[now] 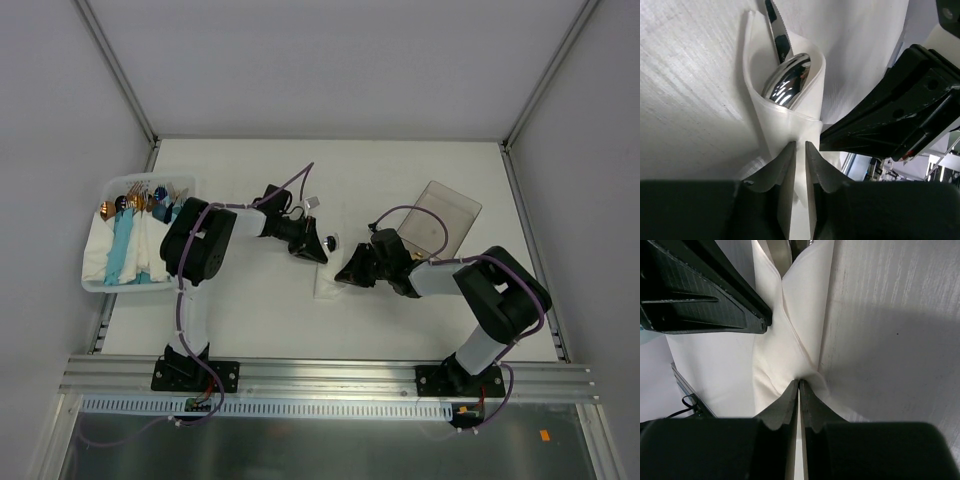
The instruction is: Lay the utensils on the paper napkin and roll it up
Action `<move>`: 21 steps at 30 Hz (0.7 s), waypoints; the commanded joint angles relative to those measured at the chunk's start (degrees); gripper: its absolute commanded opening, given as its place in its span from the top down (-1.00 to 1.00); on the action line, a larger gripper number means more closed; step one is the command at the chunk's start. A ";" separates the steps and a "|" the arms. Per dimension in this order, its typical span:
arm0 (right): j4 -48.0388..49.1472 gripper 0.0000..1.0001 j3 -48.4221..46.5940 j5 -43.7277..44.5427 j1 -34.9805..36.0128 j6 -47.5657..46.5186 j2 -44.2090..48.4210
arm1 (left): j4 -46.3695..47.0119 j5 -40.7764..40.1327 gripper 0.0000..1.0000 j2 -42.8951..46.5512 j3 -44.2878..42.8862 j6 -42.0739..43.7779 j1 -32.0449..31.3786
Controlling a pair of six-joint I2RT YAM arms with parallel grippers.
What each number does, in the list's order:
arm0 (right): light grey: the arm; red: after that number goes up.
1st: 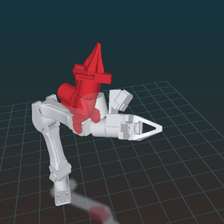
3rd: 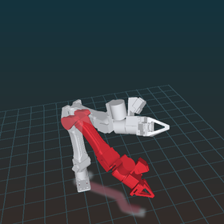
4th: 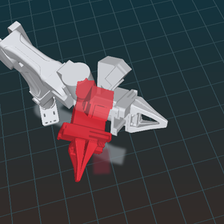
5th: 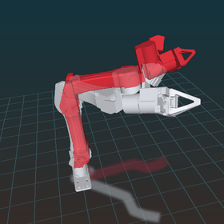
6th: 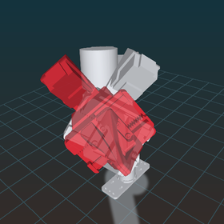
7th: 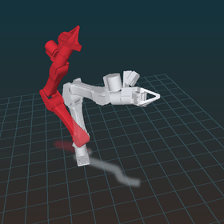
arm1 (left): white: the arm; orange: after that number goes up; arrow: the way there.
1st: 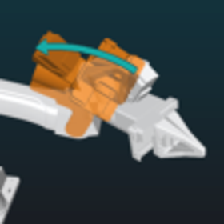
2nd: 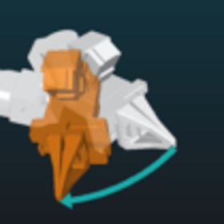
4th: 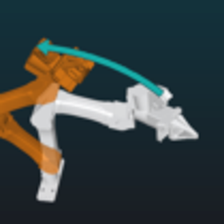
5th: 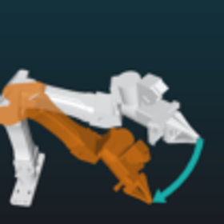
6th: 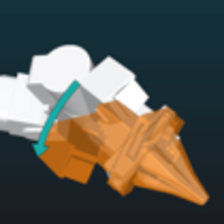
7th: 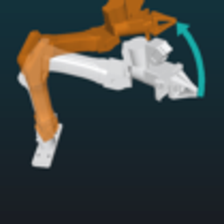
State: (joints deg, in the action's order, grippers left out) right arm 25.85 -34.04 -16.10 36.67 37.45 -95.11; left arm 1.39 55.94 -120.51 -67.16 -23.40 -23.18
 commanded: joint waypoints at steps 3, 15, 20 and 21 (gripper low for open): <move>-6.25 0.85 1.96 2.65 0.25 -2.03 -1.39 | -0.33 -0.40 0.49 3.34 -0.27 0.98 1.55; -6.86 0.88 3.02 3.44 0.25 -2.56 -1.92 | -10.53 -6.46 -0.04 16.36 8.61 7.76 3.14; -7.56 0.89 3.19 3.62 0.25 -2.73 -2.45 | -10.53 -8.39 -0.04 12.50 9.50 7.40 1.91; -7.74 0.90 3.28 3.79 0.25 -2.82 -2.45 | -10.44 -8.31 -0.04 11.36 8.98 7.40 1.65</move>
State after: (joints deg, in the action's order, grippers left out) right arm 26.61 -33.36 -15.90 36.69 37.43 -95.13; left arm -7.16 49.10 -107.00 -58.24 -17.12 -20.60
